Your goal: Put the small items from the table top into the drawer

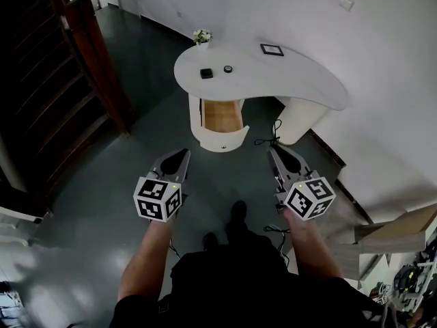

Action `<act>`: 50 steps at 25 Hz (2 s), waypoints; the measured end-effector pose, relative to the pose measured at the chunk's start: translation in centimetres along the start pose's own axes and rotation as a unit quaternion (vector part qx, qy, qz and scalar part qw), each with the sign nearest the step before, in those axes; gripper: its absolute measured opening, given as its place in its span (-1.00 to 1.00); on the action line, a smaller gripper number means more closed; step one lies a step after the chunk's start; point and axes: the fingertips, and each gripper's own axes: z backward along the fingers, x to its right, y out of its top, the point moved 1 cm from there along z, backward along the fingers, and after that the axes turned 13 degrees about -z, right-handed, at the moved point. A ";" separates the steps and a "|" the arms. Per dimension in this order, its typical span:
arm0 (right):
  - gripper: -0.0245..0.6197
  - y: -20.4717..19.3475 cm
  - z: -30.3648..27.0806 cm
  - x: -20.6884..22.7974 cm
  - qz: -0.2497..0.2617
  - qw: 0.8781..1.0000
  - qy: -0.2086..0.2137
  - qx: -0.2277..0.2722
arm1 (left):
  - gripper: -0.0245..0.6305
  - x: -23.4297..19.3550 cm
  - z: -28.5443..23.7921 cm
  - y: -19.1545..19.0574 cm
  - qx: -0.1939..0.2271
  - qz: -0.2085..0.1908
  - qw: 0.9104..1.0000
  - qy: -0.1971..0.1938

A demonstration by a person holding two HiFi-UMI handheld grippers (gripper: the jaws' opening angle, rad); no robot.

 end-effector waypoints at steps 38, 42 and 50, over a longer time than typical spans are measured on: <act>-0.83 1.8 -24.5 18.3 -0.036 0.992 0.052 -0.105 | -0.89 -12.3 -25.6 0.0 -0.055 0.029 0.998 0.031; -0.83 0.8 -26.5 16.9 -0.029 0.992 0.042 -0.116 | -0.89 -14.7 -25.7 -0.9 -0.047 0.038 0.998 0.018; -0.83 -2.7 -29.0 16.3 -0.021 0.987 0.024 -0.155 | -0.89 -16.6 -26.3 -3.2 -0.051 0.057 0.997 0.005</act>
